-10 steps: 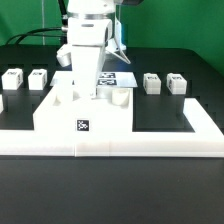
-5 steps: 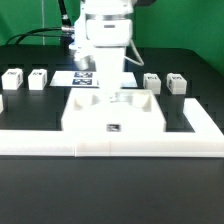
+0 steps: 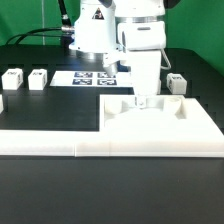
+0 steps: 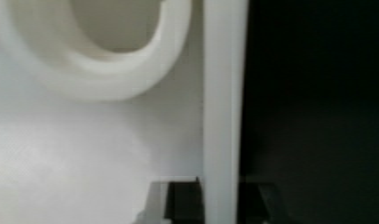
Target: Assemble square table
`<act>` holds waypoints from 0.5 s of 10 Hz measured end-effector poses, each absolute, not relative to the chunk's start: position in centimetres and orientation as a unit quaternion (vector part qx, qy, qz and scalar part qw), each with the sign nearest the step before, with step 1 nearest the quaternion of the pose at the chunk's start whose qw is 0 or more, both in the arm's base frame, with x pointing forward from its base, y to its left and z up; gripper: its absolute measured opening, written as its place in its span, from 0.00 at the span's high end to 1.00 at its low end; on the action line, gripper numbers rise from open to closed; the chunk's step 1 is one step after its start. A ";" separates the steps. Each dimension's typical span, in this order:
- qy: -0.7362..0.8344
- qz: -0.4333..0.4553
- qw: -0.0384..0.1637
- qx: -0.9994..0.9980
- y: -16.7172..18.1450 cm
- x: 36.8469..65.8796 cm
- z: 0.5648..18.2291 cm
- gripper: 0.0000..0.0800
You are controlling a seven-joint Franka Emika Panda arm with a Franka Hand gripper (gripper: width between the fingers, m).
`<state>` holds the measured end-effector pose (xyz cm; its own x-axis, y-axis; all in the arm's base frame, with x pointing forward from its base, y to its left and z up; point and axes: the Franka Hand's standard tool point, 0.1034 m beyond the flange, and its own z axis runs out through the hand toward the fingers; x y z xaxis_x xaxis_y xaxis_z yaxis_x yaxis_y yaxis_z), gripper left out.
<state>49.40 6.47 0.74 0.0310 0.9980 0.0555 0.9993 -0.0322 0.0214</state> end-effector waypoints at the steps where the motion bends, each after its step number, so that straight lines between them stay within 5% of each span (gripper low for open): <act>1: -0.696 -0.014 0.019 -0.718 6.5 49.4 0.7 0.93; 5: -0.694 -0.002 0.026 -0.719 6.4 49.4 0.7 0.93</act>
Offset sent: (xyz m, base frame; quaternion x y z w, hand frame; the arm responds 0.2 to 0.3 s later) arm 0.0144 0.0094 -0.0037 -0.0124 -0.0004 0.0040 0.9999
